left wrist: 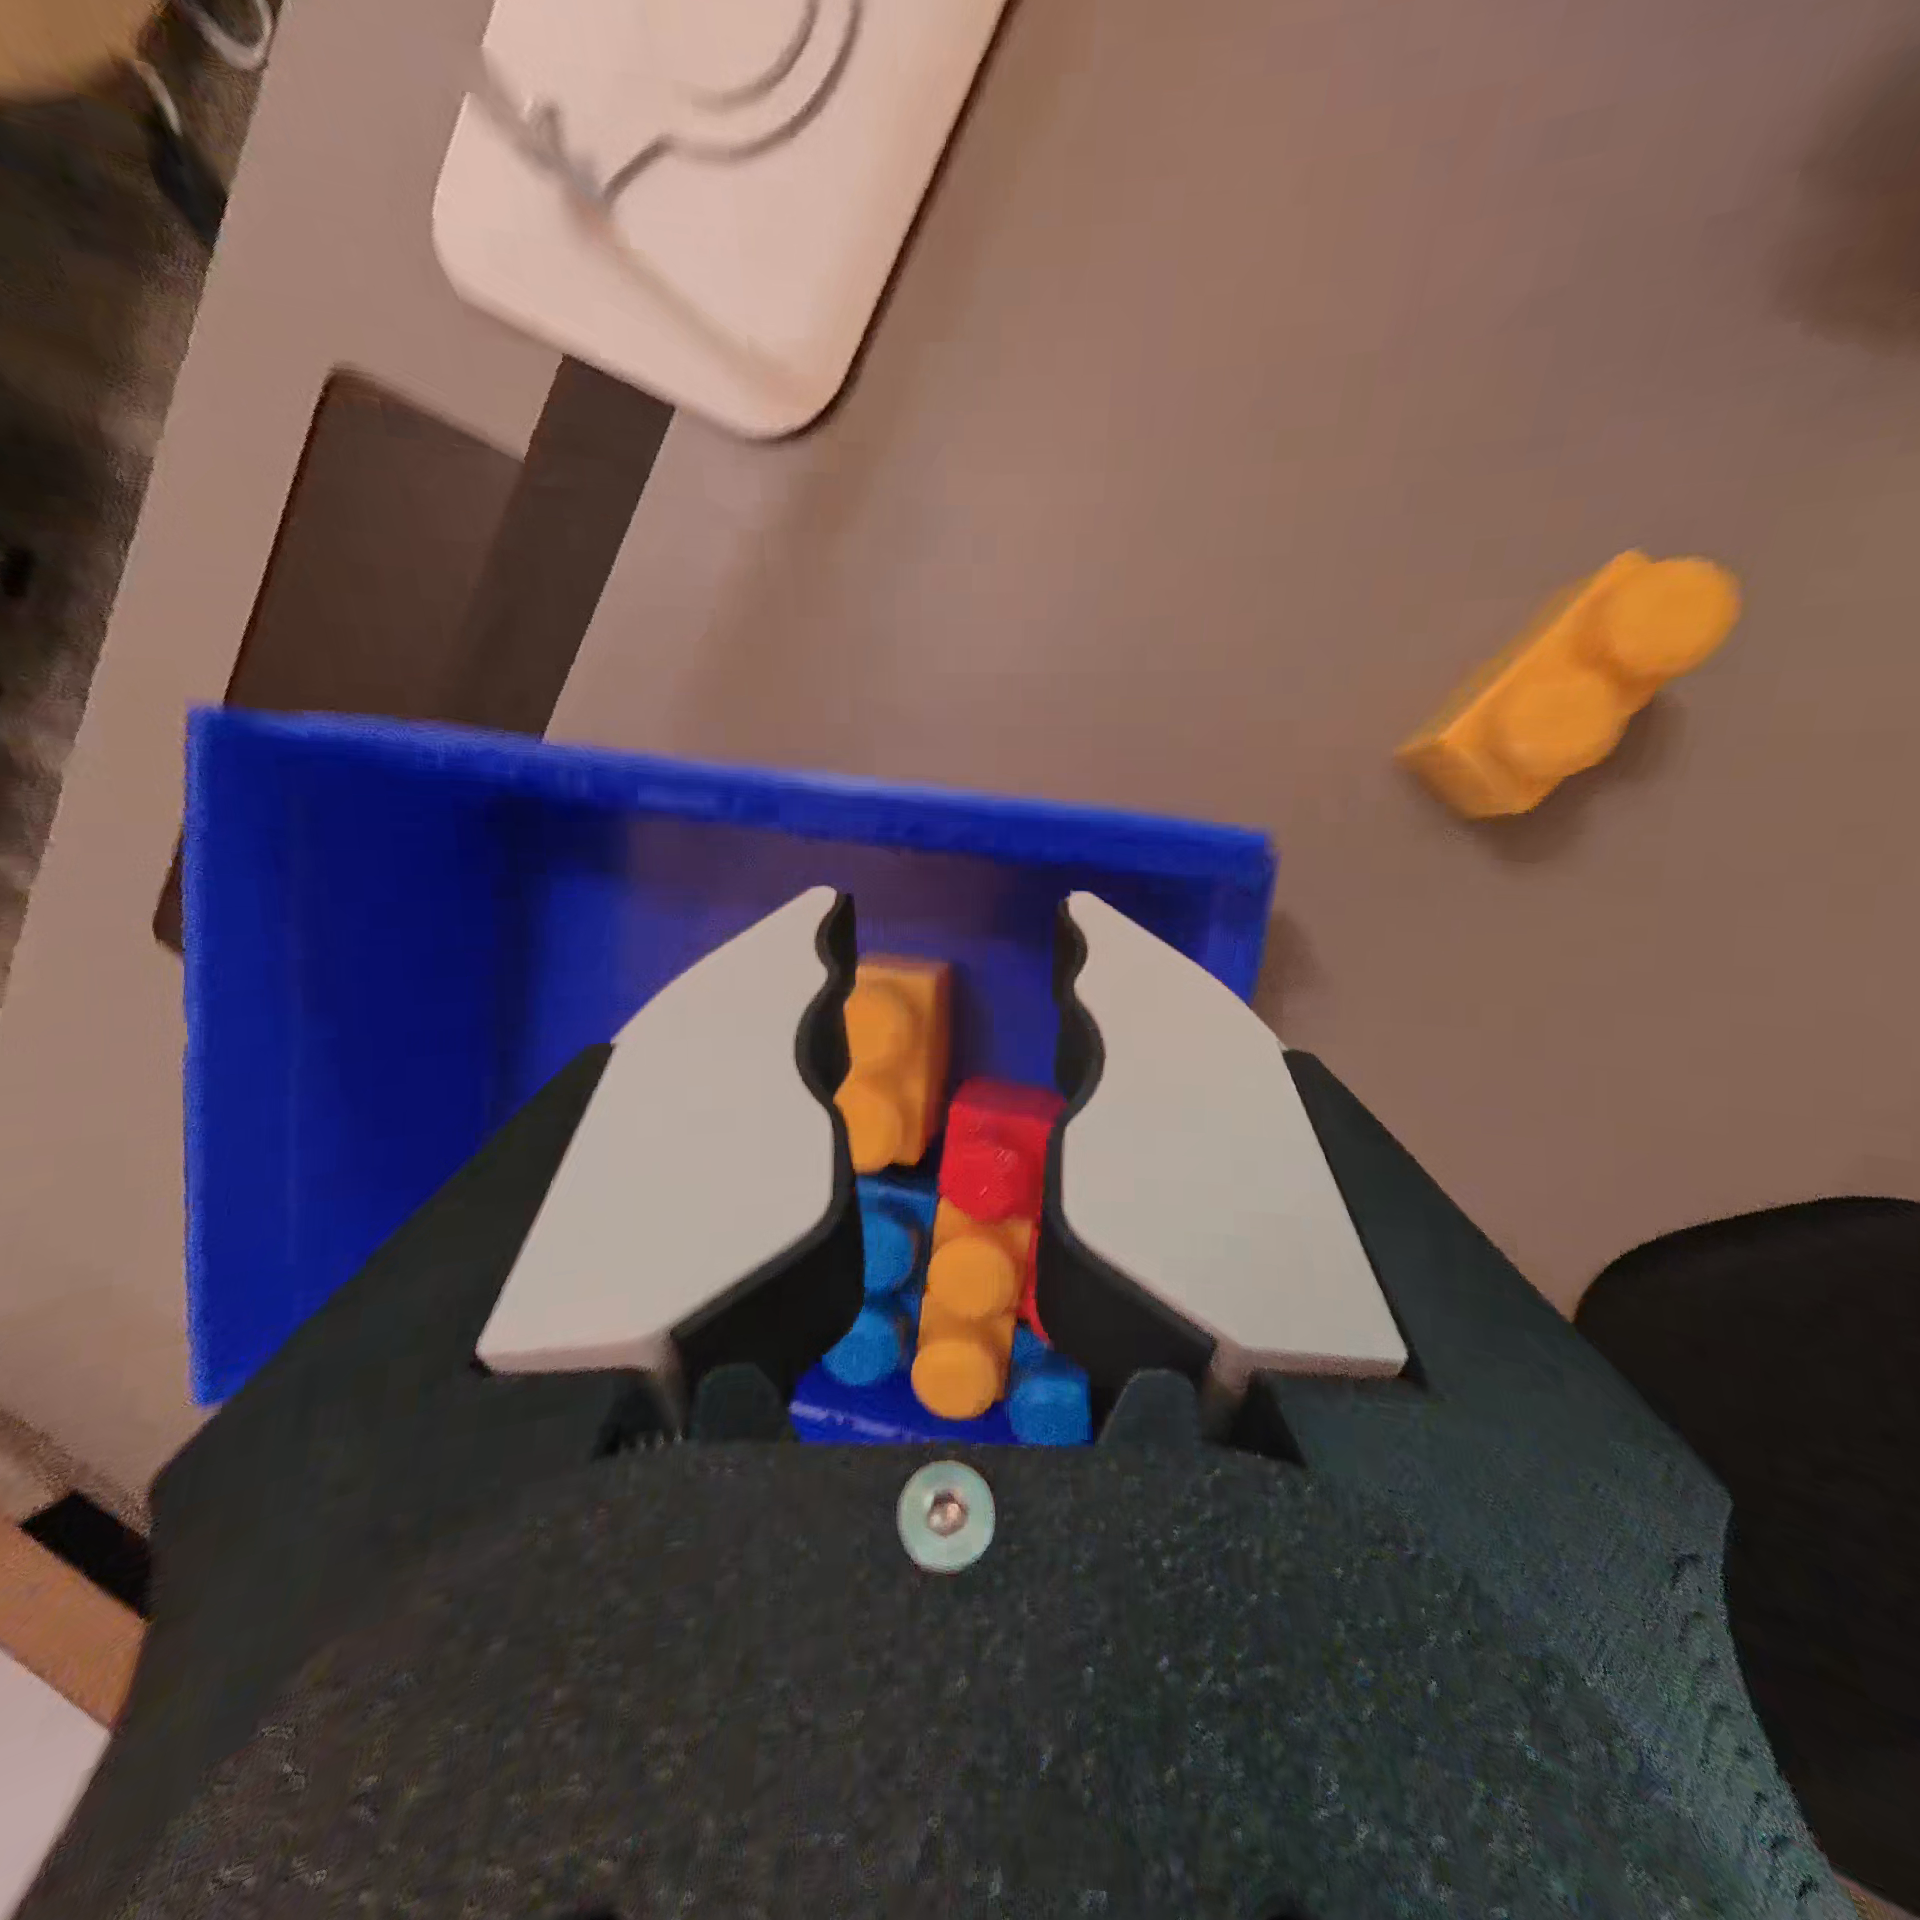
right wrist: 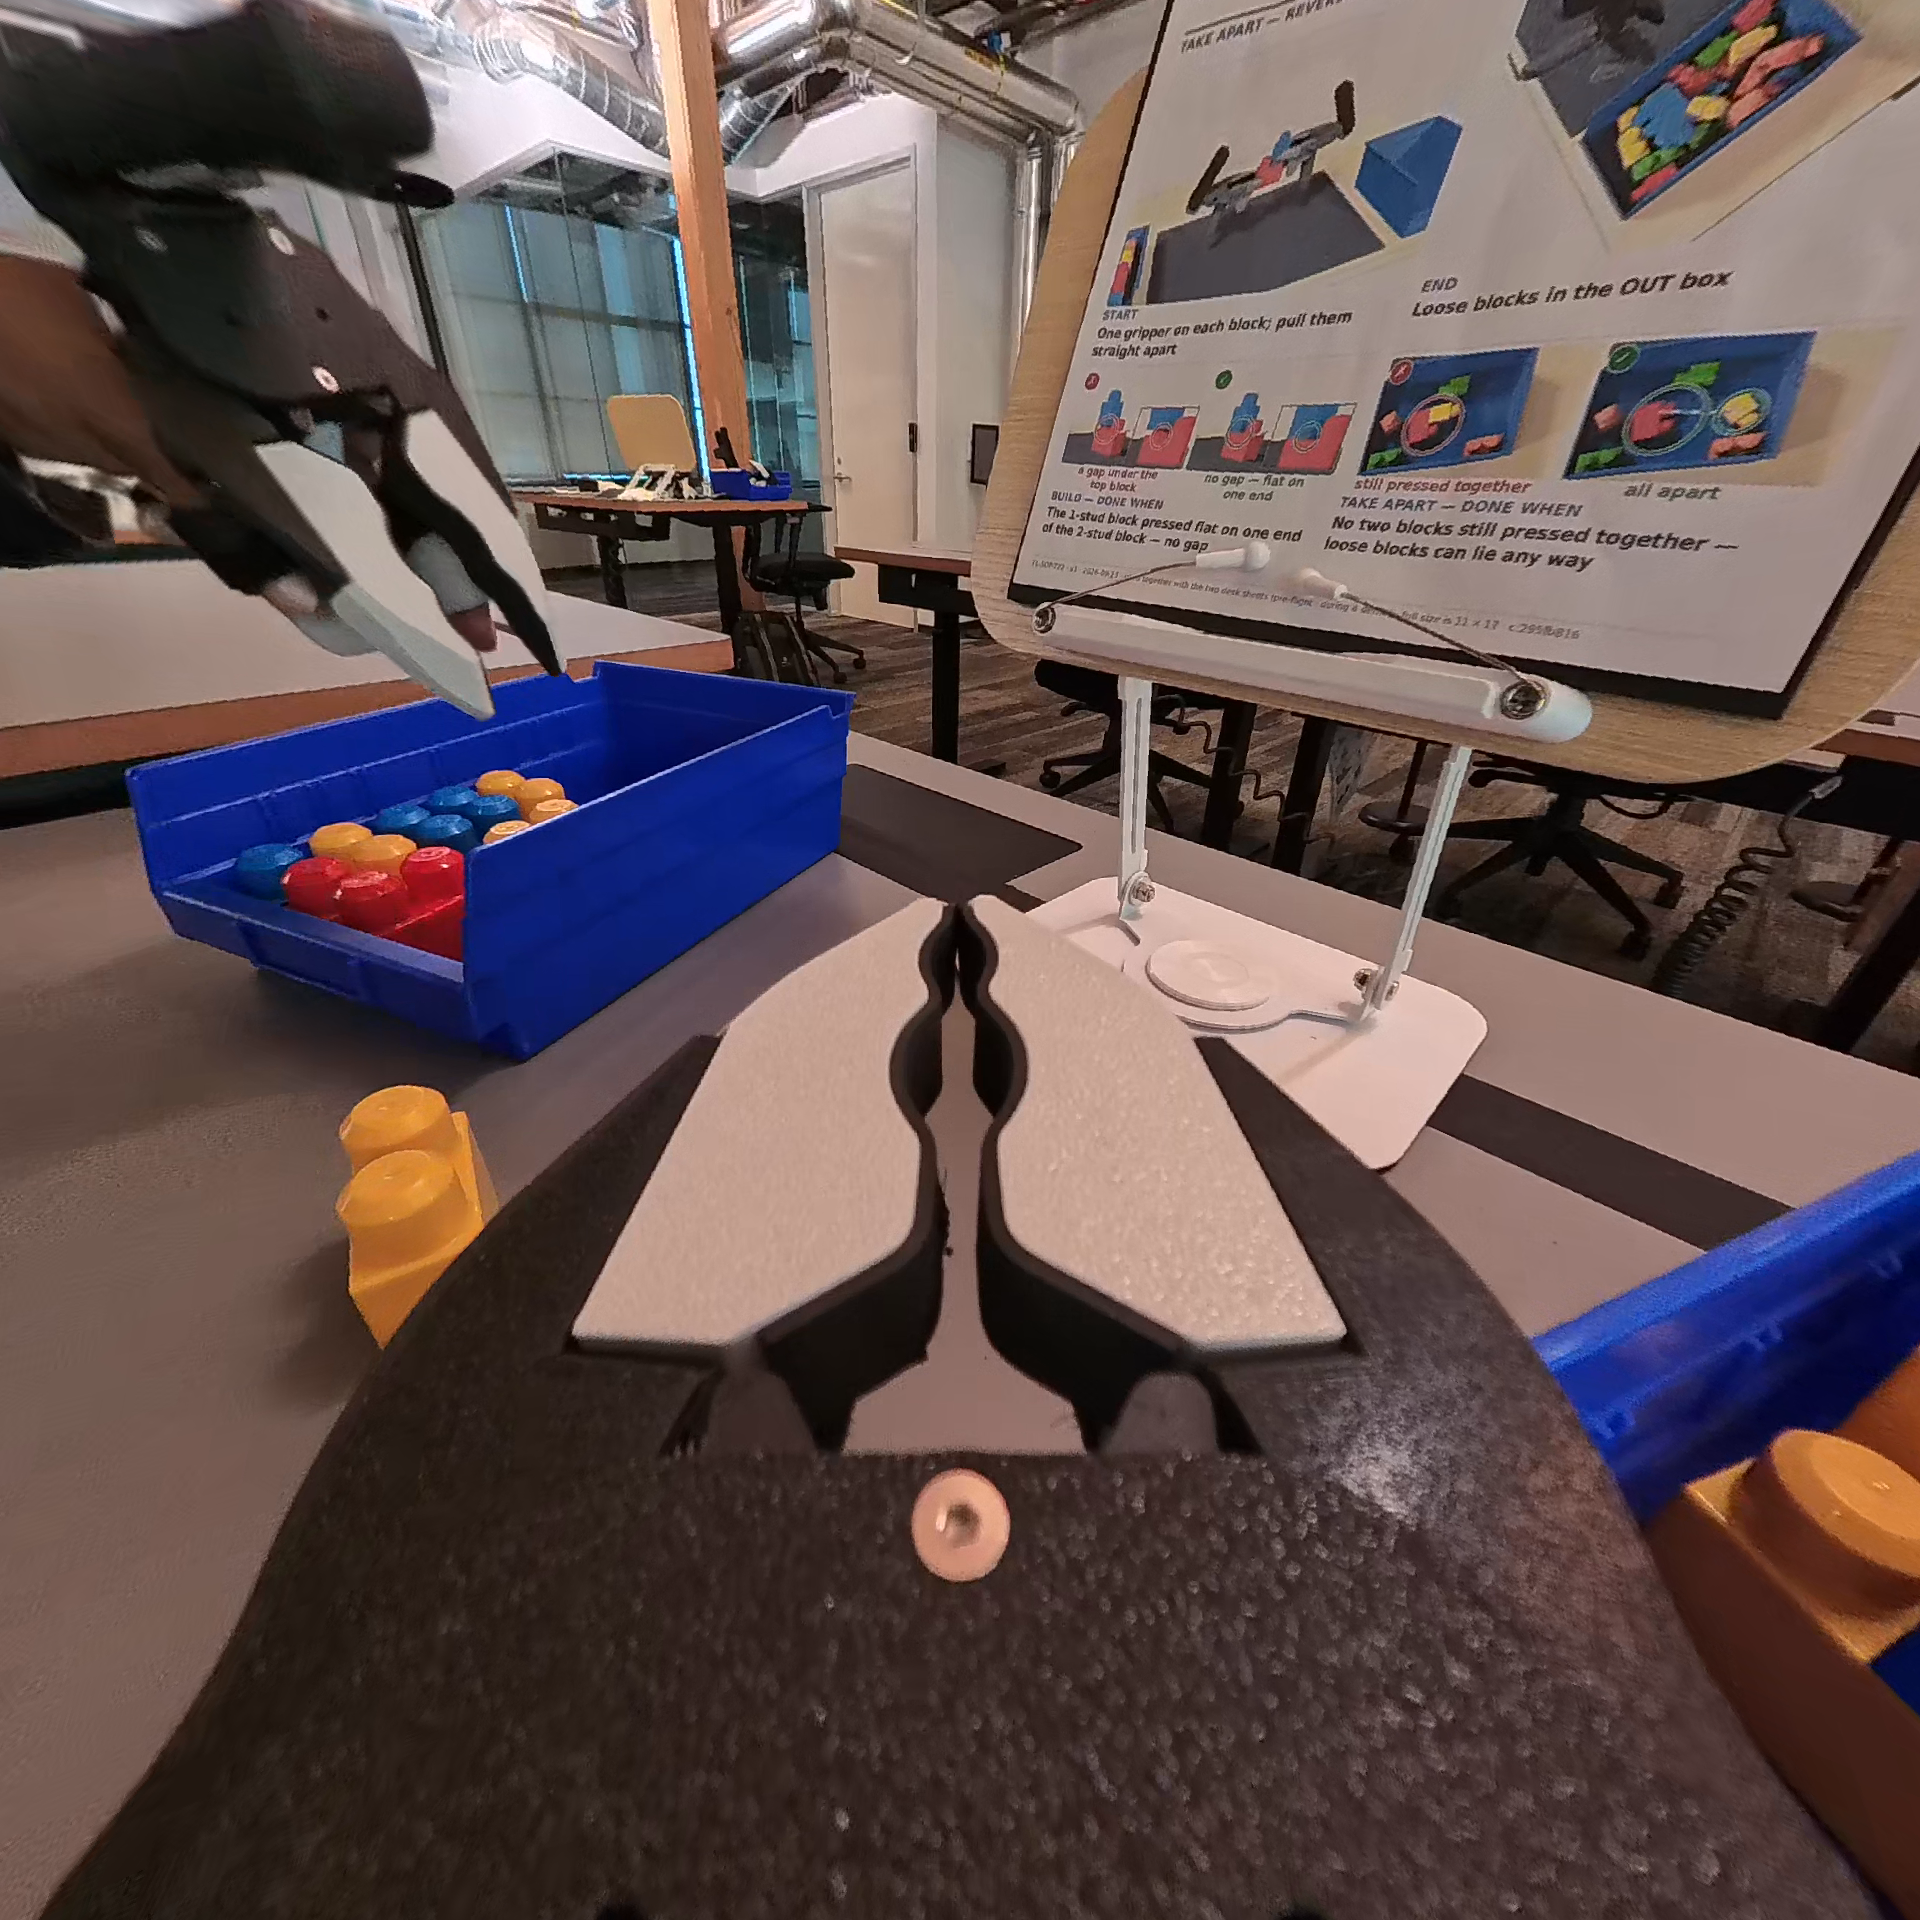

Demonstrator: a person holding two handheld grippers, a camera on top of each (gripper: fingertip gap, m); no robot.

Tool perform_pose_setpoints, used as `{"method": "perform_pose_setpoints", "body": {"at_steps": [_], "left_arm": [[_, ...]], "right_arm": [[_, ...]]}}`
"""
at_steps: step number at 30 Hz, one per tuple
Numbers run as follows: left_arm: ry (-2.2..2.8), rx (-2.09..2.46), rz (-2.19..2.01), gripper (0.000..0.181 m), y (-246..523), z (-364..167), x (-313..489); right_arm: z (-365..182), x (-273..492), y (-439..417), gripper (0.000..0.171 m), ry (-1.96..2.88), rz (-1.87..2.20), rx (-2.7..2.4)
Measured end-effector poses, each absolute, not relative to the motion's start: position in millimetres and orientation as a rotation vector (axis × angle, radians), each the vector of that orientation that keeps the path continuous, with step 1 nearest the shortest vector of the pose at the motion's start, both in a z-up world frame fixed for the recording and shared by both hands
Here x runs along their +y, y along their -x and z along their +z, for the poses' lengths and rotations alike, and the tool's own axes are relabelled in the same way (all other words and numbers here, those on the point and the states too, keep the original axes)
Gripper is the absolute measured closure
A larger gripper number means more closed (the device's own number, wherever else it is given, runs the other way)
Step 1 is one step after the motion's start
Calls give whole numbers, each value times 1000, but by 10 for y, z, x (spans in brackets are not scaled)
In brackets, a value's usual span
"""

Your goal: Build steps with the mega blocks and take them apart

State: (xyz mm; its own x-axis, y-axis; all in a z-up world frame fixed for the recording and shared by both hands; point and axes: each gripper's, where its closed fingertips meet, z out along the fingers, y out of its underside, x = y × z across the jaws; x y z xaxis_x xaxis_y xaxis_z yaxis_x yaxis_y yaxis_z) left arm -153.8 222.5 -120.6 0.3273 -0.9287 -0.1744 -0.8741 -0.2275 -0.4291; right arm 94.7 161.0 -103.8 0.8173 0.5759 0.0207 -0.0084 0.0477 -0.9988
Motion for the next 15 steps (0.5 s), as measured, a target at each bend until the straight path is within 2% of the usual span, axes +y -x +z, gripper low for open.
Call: {"method": "perform_pose_setpoints", "body": {"at_steps": [8, 15], "left_arm": [[2415, 1551, -56, 145, 2373, -1724, 2399], [2506, 1651, -37, 145, 2665, -1905, 2197]], "right_arm": [[-1059, 1618, -944, 171, 1475, 474, -486], [-1078, 1622, -935, 171, 1480, 473, -490]]}}
